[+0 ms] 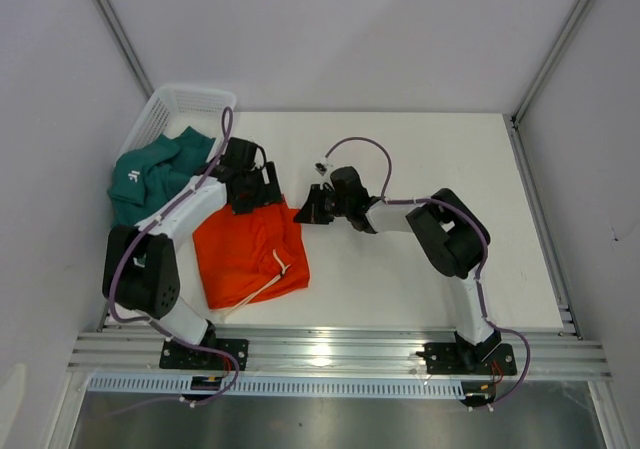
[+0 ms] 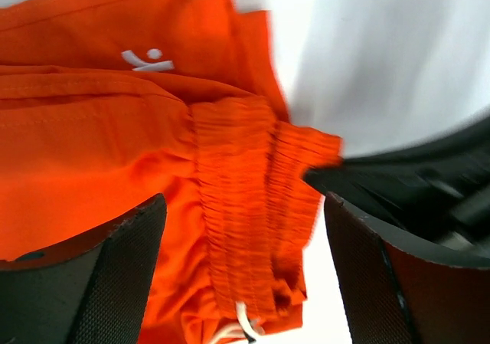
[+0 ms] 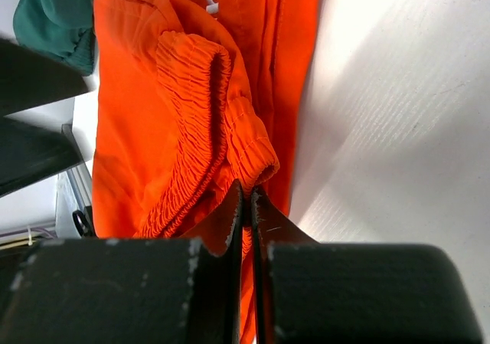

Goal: Fold and stack the shorts
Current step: Neatly place the folded shorts to the corner

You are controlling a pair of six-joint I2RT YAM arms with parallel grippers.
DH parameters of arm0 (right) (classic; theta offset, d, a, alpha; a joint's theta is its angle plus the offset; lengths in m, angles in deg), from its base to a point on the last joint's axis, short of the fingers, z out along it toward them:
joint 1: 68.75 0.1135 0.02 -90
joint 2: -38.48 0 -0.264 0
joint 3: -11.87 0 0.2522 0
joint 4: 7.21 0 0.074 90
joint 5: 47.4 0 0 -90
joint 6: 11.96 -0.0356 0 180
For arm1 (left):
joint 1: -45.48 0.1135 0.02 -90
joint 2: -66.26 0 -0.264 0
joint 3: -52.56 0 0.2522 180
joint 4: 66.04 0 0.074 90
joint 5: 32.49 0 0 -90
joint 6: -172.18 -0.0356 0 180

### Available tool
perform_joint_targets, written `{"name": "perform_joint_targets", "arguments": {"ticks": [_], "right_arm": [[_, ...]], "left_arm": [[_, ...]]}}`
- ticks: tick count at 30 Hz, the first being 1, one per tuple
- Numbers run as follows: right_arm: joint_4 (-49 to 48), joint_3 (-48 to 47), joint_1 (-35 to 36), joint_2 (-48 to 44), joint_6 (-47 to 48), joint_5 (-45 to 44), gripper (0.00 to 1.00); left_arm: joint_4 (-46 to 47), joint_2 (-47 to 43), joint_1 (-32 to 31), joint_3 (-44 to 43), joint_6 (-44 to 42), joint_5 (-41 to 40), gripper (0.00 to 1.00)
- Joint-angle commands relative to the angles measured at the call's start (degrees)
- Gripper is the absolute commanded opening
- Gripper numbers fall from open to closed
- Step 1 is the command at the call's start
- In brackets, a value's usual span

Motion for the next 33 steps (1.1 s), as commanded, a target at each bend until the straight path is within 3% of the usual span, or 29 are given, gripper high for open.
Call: {"name": "perform_joint_targets", "arguments": {"ticks": [1,7,11,16,24,27,29,33], "right_arm": [[-1.6,-0.8,0.7,-0.4,2.0,0.9,0.00],[-1.3,-0.3,1.0,-1.0,3.2,-0.5,0.00],[-1.6,-0.1,1.0,-0.9,3.2,-0.8,0.00],[-2.5,0.0,1.0,-0.6,2.6,-0.5,0.00],[-2.6,0.1,1.1,-0.6,2.4,-0.5,0.00],[-2.7,0.4,1.0,-1.0,2.6,-0.7,0.00],[-2.8,0.4,1.0,-1.0,2.6,-0.7,0.00],[-3.0,0.7,1.0,-1.3,2.6,-0.5,0.00]], "left_arm": [[1.1,3.8,2.0,-2.3,1.1,0.5,0.84],[-0.5,9.0,3.8,-3.4,2.8,0.1,0.79],[1.2,7.3,4.2,-0.4,3.2,-2.6,0.79],[6.3,5.8,6.3,4.3,3.3,0.6,0.75],[8.5,8.0,7.0,4.7,4.2,-0.2,0.78],[10.3,8.0,7.0,5.9,4.4,-0.1,0.66],[10.8,9.2,7.0,5.9,4.2,-0.5,0.50],[12.1,12.1,7.0,5.8,3.8,-0.9,0.44]]}}
